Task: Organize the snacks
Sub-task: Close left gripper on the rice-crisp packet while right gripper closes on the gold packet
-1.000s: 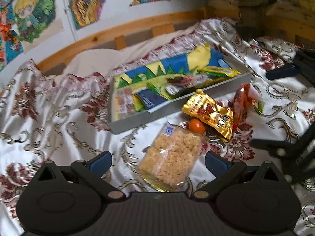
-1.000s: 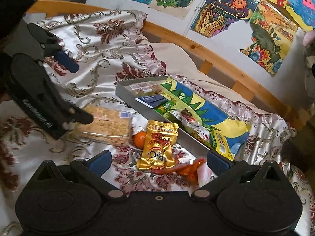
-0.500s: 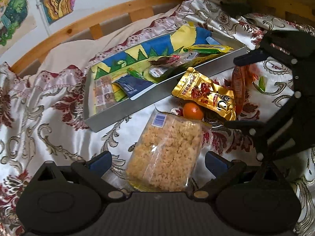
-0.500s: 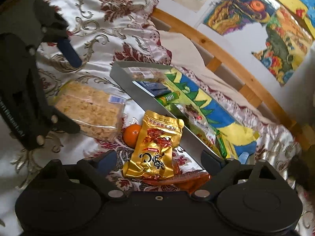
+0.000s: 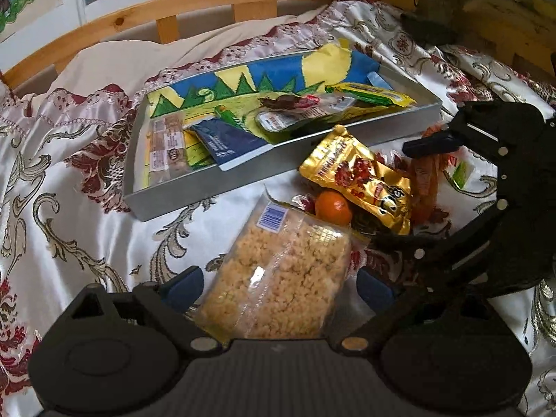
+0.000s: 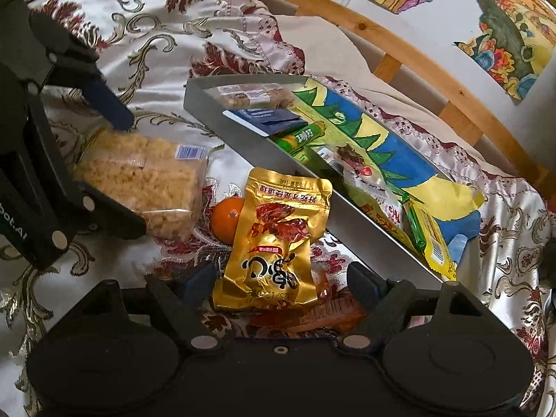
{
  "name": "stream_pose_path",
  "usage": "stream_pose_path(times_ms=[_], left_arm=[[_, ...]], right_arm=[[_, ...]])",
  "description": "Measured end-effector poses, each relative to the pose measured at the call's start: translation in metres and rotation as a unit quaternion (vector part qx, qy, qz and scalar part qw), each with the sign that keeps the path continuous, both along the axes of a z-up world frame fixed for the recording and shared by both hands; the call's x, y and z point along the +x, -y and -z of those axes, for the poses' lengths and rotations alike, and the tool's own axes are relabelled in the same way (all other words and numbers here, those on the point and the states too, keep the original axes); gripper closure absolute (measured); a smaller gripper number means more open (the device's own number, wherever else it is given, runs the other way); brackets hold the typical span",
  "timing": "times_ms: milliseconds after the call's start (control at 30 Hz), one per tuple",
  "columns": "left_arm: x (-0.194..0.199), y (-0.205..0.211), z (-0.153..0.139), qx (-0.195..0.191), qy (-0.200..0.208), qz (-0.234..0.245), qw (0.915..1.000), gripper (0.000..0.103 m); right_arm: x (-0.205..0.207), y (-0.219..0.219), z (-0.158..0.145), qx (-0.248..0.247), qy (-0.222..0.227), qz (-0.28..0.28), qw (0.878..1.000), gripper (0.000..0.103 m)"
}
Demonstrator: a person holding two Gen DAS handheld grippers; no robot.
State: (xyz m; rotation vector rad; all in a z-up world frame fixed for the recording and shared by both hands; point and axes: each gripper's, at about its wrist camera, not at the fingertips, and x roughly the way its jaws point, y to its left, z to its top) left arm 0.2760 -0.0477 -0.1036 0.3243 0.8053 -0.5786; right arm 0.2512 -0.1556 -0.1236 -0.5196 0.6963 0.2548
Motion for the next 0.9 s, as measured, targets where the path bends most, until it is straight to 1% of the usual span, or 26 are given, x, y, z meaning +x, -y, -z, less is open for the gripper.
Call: stream_pose_path(times_ms=[100,167,200,367,467,600,633,667,700,767,900], left_arm=[[-0.004,0.006,0.002,0.018,0.002,0.013,0.9997,0.01],[-0.006,0.008,0.004,0.023,0.0,0.024,0.9995,0.015],[-0.006,0.009,0.004,0.025,-0.002,0.027,0.9993,0.015],[-0.006,0.009,0.002,0.025,-0.015,0.021,0.9994,0.018],[-0.002,0.008,0.0,0.017,-0.031,0.008,0.9994,0.019],[0.01,-0.001,-0.005,-0.027,-0.079,-0.032,0.996,0.02],[0.011,-0.003,-0.005,-0.036,-0.087,-0.04,0.9948,0.02],[0.013,-0.006,-0.006,-0.043,-0.093,-0.047,0.9936,0.02],[0.014,-0.007,-0.006,-0.047,-0.098,-0.051,0.9927,0.02],[0.015,-0.008,-0.005,-0.048,-0.101,-0.052,0.9924,0.02],[0.015,-0.005,-0.001,-0.036,-0.102,-0.047,0.993,0.017]], right_arm=[[0.0,0.001,0.001,0.003,-0.007,-0.002,1.0,0.026],[0.001,0.002,0.002,0.013,-0.019,-0.003,1.0,0.034],[0.002,0.002,0.002,0.02,-0.025,-0.002,0.999,0.036],[0.005,0.007,-0.001,0.052,-0.035,0.013,0.998,0.037],[0.005,0.008,-0.001,0.059,-0.035,0.019,0.997,0.038],[0.004,0.008,-0.002,0.062,-0.032,0.024,0.997,0.04],[0.004,0.007,-0.002,0.062,-0.032,0.024,0.997,0.04],[0.004,0.007,-0.003,0.061,-0.031,0.025,0.997,0.044],[0.004,0.007,-0.003,0.058,-0.031,0.025,0.997,0.044],[0.003,0.006,-0.001,0.055,-0.031,0.024,0.998,0.043],[0.004,0.007,0.002,0.053,-0.029,0.02,0.998,0.042]])
